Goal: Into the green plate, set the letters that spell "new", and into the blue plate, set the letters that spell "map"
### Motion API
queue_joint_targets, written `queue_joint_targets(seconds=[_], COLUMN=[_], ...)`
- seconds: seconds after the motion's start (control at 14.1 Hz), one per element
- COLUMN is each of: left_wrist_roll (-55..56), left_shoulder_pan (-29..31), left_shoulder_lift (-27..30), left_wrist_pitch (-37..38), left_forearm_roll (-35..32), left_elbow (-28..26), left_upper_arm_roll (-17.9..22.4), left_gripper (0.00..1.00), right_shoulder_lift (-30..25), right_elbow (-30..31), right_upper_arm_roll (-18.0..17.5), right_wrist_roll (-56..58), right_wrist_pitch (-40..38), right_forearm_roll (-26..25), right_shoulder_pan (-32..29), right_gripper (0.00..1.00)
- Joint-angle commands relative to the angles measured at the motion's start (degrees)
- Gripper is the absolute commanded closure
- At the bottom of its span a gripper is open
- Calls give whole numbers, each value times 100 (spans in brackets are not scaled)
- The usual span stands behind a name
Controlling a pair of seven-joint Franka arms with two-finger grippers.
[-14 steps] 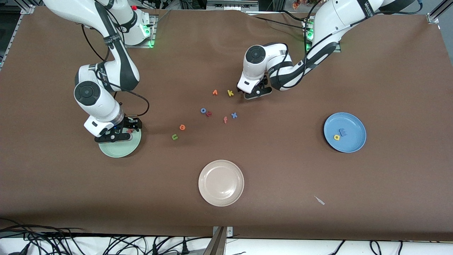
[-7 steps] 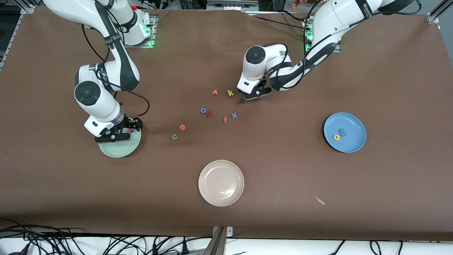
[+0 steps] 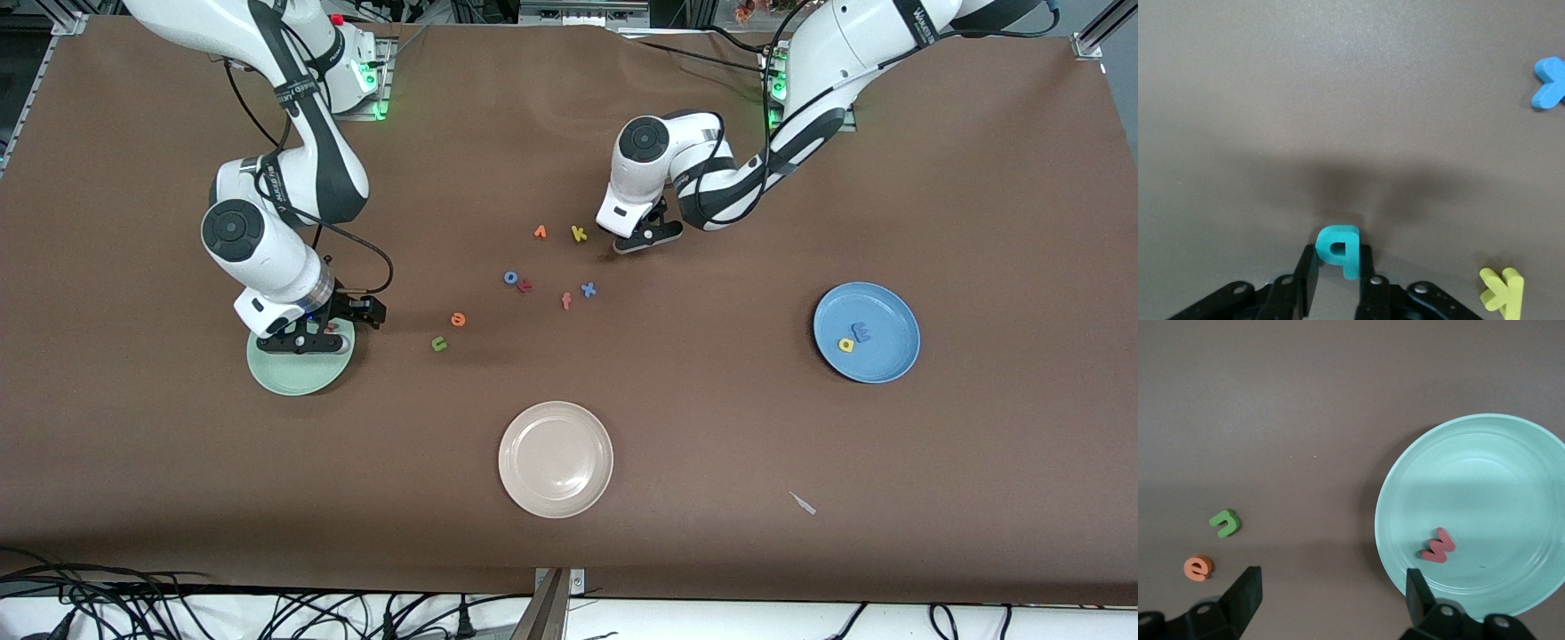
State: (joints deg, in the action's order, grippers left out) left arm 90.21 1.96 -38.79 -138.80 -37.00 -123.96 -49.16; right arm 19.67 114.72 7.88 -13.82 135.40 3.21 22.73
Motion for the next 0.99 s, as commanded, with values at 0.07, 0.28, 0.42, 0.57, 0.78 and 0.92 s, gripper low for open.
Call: queue_joint_targets(seconds=[0.07, 0.28, 0.42, 0.57, 0.78, 0.92], left_wrist_roll=[163, 32, -230, -870, -2196, -3198], left_shoulder_pan=[-108, -29, -3, 146, 462, 786], left_shoulder_lift=[-67, -50, -41, -59, -67, -59], left_wrist_pitch=[-16, 89, 299, 702, 1369, 2046], left_forearm_roll=[-193, -184, -80, -9, 579, 781], left_elbow=[56, 274, 477, 688, 1135, 1461], left_upper_arm_roll=[161, 153, 144, 152, 170, 170], left_gripper=[83, 89, 92, 92, 92, 92], right_shoulder_lift=[-51, 98, 160, 405, 774, 1012], right_elbow=[-134, -143, -187, -336, -336, -336], right_upper_arm_roll=[-23, -252, -261, -270, -270, -269], right_wrist_roll=[-347, -1243, -1849, -2307, -3159, -3599], right_wrist_pitch=[-260, -137, -110, 64, 653, 987], right_forearm_roll=[119, 119, 119, 127, 119, 119], right_shoulder_pan=[12, 100, 179, 319, 610, 654], right_gripper=[3, 2, 3, 3, 3, 3])
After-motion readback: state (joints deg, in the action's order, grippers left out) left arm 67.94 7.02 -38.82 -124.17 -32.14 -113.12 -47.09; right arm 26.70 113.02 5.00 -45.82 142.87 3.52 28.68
